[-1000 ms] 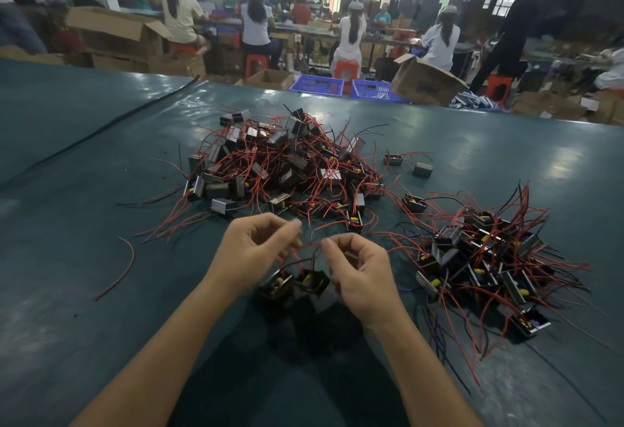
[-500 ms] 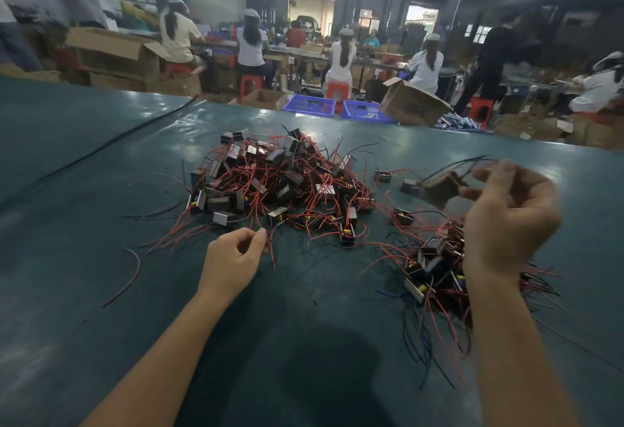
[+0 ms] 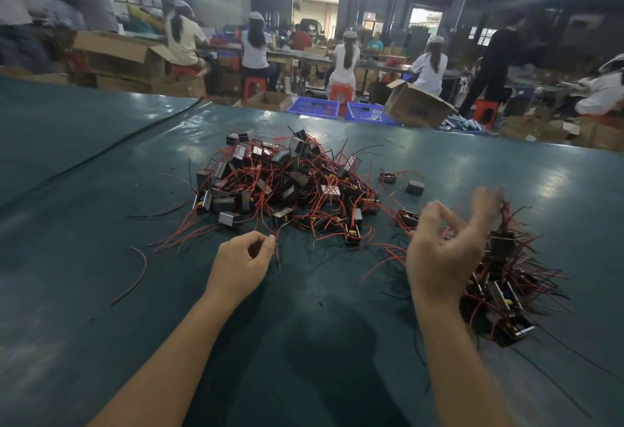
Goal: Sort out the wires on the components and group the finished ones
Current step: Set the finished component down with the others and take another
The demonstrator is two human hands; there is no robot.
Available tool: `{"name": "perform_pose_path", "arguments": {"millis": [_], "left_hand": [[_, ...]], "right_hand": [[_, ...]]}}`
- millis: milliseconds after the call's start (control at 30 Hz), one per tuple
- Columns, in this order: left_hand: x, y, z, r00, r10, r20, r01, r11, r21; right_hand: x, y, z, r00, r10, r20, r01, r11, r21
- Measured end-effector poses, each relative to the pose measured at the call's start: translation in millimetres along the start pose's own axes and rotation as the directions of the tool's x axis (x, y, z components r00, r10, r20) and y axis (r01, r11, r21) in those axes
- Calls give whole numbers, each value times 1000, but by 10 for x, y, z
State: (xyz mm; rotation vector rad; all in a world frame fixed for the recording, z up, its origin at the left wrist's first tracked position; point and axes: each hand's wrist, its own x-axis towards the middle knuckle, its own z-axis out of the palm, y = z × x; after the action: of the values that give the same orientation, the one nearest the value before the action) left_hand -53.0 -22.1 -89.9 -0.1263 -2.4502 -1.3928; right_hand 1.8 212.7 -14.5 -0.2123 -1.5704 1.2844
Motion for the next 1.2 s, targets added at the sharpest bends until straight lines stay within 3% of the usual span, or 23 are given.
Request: {"name": "perform_pose_path", "arguments": {"millis": [133, 267, 367, 433, 567, 800, 867, 967, 1100, 1200], "left_hand": [[-11, 14, 2, 999, 33, 31, -35, 999, 41], [-12, 32, 6, 998, 48, 46, -51, 996, 68], [-17, 35, 6, 998, 42, 54, -45, 997, 70], [-20, 33, 2, 998, 35, 55, -39, 997, 68], [-14, 24, 3, 998, 32, 62, -37, 996, 76], [-24, 31, 18, 996, 59, 63, -64, 995, 79], [-40, 40, 22, 995, 62, 73, -67, 995, 69], [-55, 32, 21, 994, 73, 79, -78, 995, 65], [-52, 28, 25, 993, 75, 87, -81, 995, 64], [-47, 21, 29, 993, 80, 89, -87, 993, 75]], "right_hand": [[-54, 131, 230, 957, -21, 288, 70, 984, -162], [-116, 423, 417, 714, 168, 680, 311, 793, -524], [-169, 556, 510, 606, 373, 702, 406, 614, -677], [-186, 626, 538, 626, 403, 668, 418, 549, -724], [-214, 643, 534, 714, 306, 629, 430, 518, -740], [-467, 434, 388, 787, 137, 602, 409, 614, -675], [-514, 408, 358, 771, 121, 626, 409, 659, -631], [-547, 456, 345, 684, 183, 706, 421, 691, -587], [-479, 504, 406, 699, 239, 674, 317, 741, -592], [-448, 544, 475, 638, 294, 712, 384, 680, -624]]}}
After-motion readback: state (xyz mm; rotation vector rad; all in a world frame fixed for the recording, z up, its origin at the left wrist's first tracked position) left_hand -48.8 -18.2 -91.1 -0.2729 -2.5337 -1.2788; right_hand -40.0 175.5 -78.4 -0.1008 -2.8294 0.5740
